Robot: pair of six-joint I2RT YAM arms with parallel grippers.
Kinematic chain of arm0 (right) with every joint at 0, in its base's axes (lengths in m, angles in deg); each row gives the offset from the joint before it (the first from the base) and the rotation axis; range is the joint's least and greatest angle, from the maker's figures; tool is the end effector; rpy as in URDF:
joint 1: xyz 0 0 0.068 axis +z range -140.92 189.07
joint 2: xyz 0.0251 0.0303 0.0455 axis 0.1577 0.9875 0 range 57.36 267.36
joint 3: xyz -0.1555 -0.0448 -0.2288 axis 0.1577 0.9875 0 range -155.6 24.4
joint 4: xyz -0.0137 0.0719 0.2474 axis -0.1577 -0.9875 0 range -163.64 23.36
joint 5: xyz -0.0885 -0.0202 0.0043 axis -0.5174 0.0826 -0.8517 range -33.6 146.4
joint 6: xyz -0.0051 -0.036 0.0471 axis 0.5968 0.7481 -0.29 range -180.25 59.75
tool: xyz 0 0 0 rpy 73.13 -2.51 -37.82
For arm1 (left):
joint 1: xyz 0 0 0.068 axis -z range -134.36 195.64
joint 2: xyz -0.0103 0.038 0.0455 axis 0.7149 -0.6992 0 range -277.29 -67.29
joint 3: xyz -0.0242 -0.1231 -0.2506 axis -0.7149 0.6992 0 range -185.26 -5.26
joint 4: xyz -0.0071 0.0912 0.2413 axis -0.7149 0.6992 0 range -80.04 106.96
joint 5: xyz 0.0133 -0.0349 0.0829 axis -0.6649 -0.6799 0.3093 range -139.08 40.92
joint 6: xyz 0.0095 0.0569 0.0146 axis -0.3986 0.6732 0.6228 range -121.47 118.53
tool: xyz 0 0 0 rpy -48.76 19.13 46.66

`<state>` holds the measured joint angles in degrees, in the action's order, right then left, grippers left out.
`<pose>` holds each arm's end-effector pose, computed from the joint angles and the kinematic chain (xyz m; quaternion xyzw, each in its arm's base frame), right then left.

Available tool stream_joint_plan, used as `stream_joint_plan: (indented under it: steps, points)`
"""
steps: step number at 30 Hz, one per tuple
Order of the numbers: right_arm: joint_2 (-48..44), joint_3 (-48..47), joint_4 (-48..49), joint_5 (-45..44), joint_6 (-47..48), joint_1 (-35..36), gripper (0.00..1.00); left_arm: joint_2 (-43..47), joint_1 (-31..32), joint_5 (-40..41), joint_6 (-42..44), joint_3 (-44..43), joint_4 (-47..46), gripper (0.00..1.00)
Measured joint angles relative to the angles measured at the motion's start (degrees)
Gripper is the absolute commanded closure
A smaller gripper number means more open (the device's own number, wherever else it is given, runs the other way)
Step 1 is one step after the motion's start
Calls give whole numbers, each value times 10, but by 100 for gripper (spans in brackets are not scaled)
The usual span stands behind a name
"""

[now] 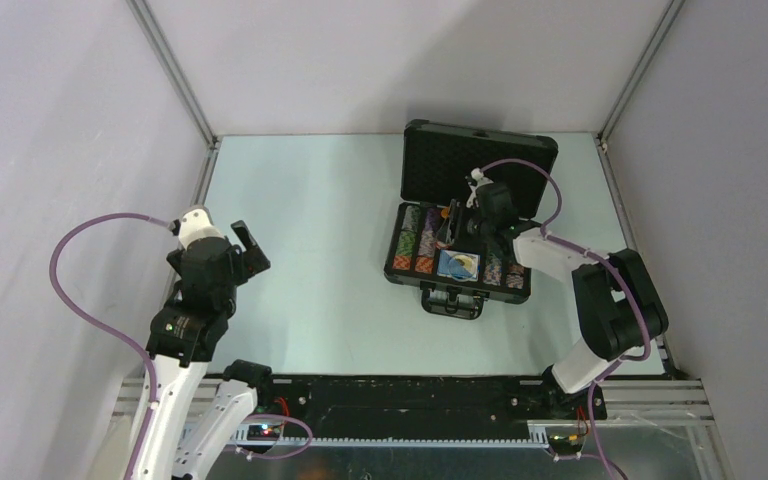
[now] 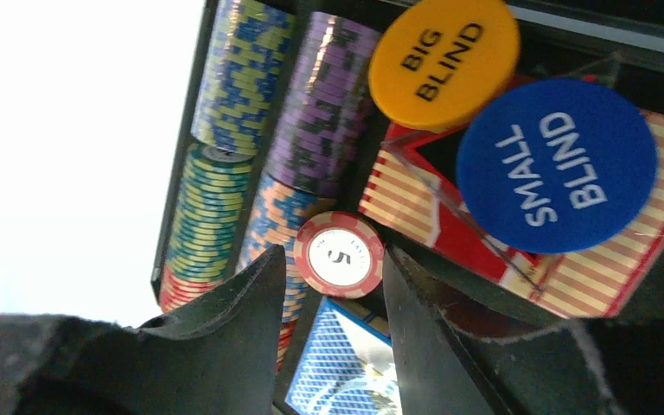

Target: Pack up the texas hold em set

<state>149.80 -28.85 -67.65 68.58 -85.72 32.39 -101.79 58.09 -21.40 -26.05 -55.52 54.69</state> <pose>0.3137 0.1453 0.2038 -0.0277 0.9026 0.2605 0.3415 0.1124 -0.0039 0.3362 -0.2091 0.8190 0.0389 0.5329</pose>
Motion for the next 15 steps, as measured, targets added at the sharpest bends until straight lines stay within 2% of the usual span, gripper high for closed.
stream_joint_plan:
  steps: [6,15]
  points:
    - [0,17,32,41,-15,1,51,0,0,0,0,0,0,2]
    - [0,19,40,59,-19,-1,51,0,0,0,0,0,0,1]
